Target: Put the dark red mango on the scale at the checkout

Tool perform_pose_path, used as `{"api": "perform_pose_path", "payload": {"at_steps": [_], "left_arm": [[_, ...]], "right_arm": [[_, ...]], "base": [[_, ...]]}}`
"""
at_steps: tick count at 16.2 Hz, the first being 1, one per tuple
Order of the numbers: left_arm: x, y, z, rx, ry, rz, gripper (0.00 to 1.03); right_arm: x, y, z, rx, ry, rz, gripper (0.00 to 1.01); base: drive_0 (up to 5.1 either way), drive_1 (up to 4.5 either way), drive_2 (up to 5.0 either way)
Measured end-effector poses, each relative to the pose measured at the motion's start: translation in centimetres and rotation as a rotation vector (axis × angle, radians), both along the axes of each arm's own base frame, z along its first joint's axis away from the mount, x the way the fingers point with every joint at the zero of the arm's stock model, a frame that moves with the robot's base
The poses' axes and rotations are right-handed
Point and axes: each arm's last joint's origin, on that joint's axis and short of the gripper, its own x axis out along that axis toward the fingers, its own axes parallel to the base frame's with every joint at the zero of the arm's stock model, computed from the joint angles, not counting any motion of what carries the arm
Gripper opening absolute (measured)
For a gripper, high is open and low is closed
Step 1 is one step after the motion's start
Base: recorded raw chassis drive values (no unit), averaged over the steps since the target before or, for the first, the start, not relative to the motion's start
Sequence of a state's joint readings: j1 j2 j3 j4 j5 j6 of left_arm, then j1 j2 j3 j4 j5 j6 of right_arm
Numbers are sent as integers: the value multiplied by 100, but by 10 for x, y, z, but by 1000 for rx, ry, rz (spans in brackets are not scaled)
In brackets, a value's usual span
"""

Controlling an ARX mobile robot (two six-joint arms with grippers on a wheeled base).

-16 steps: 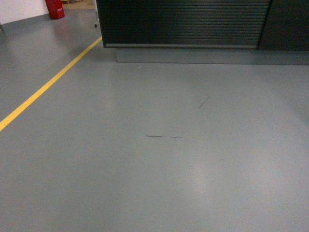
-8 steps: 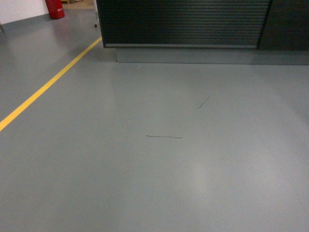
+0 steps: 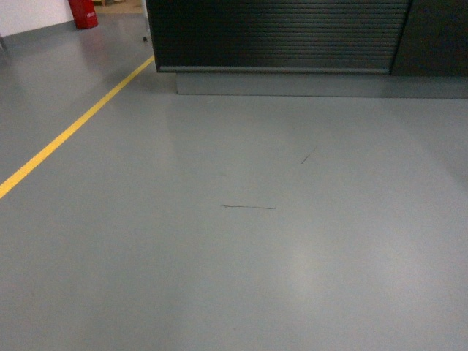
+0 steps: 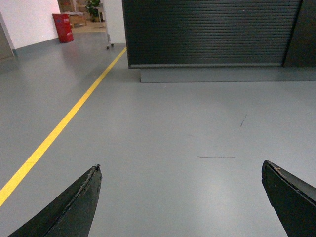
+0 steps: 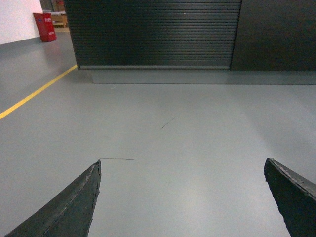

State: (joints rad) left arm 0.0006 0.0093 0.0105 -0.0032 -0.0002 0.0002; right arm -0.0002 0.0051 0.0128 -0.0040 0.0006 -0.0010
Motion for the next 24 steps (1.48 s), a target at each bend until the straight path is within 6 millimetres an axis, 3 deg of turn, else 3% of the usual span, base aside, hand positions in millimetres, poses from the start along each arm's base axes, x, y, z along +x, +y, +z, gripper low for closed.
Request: {"api": "perform_pose_path", "payload": {"at_steps": [24], "left_arm": [[0,0,0,0,0,0,98]], "right_arm": [[0,0,0,0,0,0,98]], "base": [[0,0,0]]}}
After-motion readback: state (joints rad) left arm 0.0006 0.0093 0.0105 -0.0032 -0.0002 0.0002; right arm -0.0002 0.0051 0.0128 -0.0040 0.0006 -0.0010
